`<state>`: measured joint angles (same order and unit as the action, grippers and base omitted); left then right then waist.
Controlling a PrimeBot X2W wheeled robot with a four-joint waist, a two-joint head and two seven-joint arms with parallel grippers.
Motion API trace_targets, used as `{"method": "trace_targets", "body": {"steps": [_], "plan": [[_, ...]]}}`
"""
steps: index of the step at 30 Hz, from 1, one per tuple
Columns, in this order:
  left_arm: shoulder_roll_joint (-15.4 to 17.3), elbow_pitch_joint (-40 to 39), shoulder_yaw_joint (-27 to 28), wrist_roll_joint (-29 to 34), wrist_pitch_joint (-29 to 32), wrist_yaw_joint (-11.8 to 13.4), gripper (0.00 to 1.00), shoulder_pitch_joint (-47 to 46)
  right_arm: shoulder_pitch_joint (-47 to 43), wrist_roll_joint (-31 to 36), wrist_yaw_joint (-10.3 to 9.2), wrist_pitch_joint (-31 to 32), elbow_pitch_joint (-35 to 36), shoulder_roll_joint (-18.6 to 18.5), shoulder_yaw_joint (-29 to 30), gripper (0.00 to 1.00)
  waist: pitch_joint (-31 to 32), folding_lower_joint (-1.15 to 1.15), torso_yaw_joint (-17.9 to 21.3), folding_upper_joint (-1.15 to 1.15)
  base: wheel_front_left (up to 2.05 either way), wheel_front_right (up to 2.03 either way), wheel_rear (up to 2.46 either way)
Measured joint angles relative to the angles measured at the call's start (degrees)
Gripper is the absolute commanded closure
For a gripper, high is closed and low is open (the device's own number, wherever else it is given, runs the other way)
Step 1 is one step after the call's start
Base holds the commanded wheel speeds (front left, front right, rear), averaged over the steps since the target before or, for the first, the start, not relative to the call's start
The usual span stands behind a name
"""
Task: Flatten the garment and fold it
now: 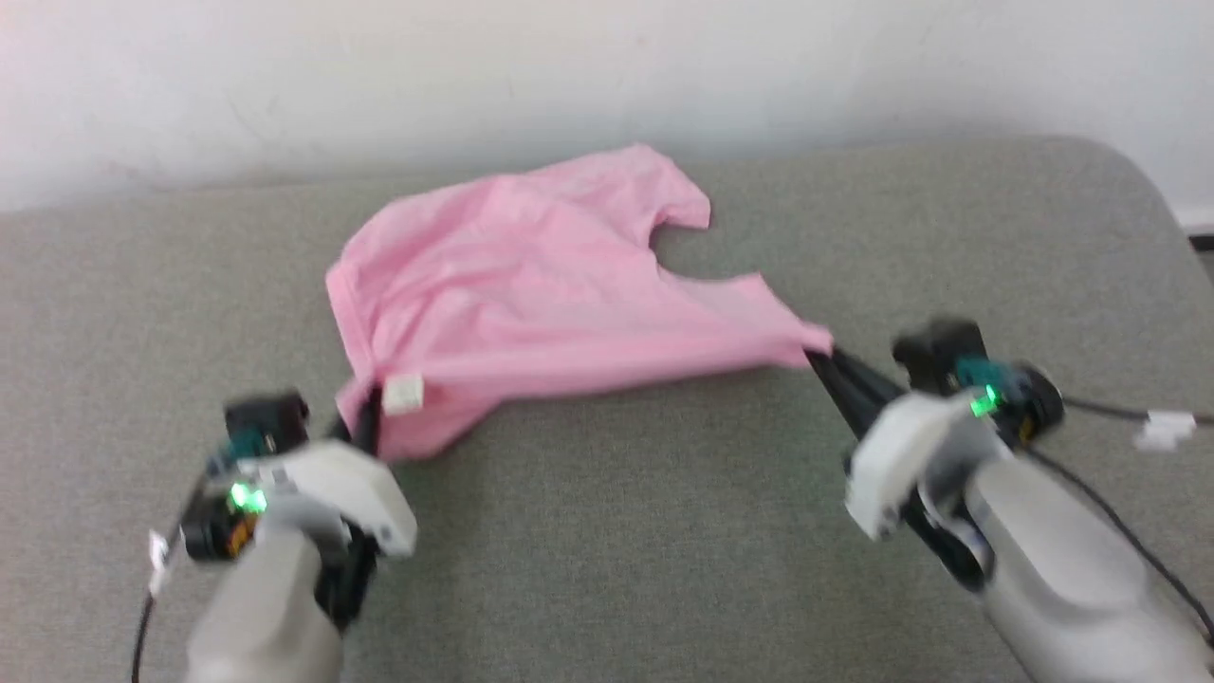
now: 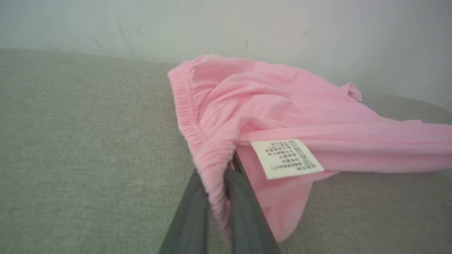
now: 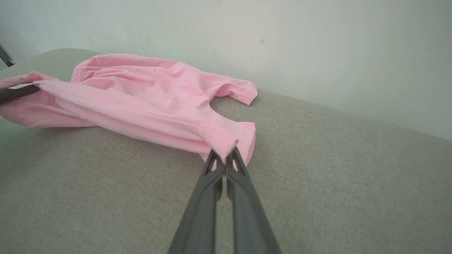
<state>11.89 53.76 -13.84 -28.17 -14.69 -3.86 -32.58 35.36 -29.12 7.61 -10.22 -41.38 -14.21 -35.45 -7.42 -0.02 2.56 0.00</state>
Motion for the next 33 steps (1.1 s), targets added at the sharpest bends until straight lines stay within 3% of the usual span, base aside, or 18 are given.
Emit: {"method": "trace_targets", "body": {"steps": [4, 10, 15, 20, 23, 26, 30, 33], "plan": [[-0.5, -7.4, -0.8, -0.3, 1.4, 0.8, 1.00, 10.6, -10.7, 0.2, 0.00, 4.2, 8.6, -3.4, 3.8, 1.00, 3.2, -0.01, 0.0, 0.00, 0.00, 0.00, 0.00], [1.7, -25.5, -1.5, -0.7, 8.9, 5.3, 1.00, 25.6, -27.4, 5.0, 0.01, 14.2, 26.7, -4.0, 14.2, 1.00, 6.6, 0.00, 0.4, 0.00, 0.00, 0.00, 0.00], [4.0, -44.6, -2.0, -1.2, 17.9, 10.7, 1.00, 38.3, -42.9, 9.9, 0.01, 24.8, 44.2, -1.2, 23.4, 1.00, 7.4, 0.00, 0.5, 0.00, 0.00, 0.00, 0.00], [6.9, -60.3, -1.1, -2.5, 24.8, 15.3, 1.00, 48.1, -53.3, 13.2, 0.01, 33.4, 58.5, 2.8, 28.4, 1.00, 7.2, 0.01, 0.1, 0.00, 0.00, 0.00, 0.00], [7.5, -66.0, -0.3, -3.2, 26.0, 16.3, 1.00, 50.2, -53.0, 14.7, 0.01, 36.4, 63.0, 2.4, 28.9, 1.00, 6.4, 0.01, 0.2, 0.00, 0.00, 0.00, 0.00], [7.8, -67.8, 0.1, -3.3, 26.4, 16.5, 1.00, 48.9, -48.0, 15.0, 0.01, 37.4, 63.1, 1.0, 28.8, 1.00, 5.2, 0.02, 0.2, 0.00, 0.00, 0.00, 0.00], [7.1, -67.2, 0.7, -5.1, 26.1, 15.0, 1.00, 43.5, -36.7, 13.4, 0.00, 37.3, 57.1, 0.3, 27.9, 1.00, 3.1, 0.02, -0.3, 0.00, 0.00, 0.00, 0.00], [6.6, -65.3, 1.3, -5.8, 25.5, 14.4, 1.00, 39.0, -26.1, 11.3, 0.00, 37.2, 48.8, -0.6, 25.9, 1.00, 0.9, 0.03, -0.6, 0.00, 0.00, 0.00, 0.00]]}}
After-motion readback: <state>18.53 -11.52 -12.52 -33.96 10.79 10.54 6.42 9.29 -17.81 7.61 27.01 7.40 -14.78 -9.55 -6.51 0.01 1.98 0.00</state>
